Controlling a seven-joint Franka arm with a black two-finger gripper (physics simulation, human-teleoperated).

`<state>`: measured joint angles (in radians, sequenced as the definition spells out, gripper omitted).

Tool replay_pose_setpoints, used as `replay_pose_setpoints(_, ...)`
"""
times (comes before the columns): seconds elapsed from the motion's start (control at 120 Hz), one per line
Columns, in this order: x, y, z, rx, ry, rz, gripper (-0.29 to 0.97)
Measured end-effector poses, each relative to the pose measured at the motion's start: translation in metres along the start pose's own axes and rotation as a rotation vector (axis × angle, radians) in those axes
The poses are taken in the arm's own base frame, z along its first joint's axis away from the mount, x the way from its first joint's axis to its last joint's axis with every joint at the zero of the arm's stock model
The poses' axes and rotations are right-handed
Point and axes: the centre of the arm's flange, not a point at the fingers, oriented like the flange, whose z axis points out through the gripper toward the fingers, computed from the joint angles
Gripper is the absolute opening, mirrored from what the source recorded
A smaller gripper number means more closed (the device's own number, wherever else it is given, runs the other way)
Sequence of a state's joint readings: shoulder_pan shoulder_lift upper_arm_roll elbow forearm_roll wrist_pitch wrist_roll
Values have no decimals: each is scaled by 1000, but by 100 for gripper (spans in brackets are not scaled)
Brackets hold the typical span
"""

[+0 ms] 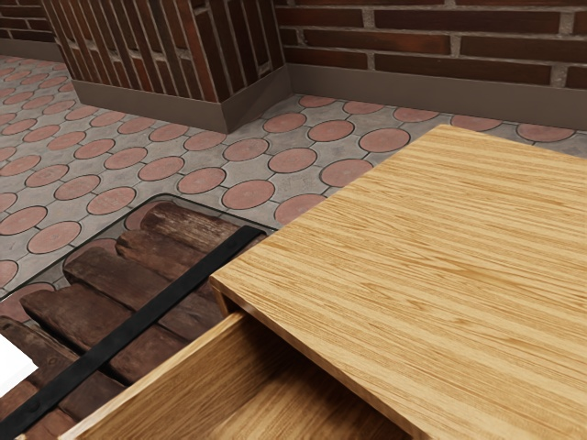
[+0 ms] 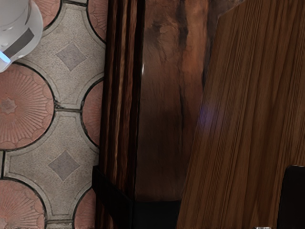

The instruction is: Pull the drawer handle with one arm to open the drawer

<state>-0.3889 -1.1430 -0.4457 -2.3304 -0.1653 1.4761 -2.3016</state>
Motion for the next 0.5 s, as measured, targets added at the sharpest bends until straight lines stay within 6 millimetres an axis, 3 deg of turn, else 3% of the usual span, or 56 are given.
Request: replay_pose_setpoints(0.5,-1,11,-18,-106,-33,-3,68)
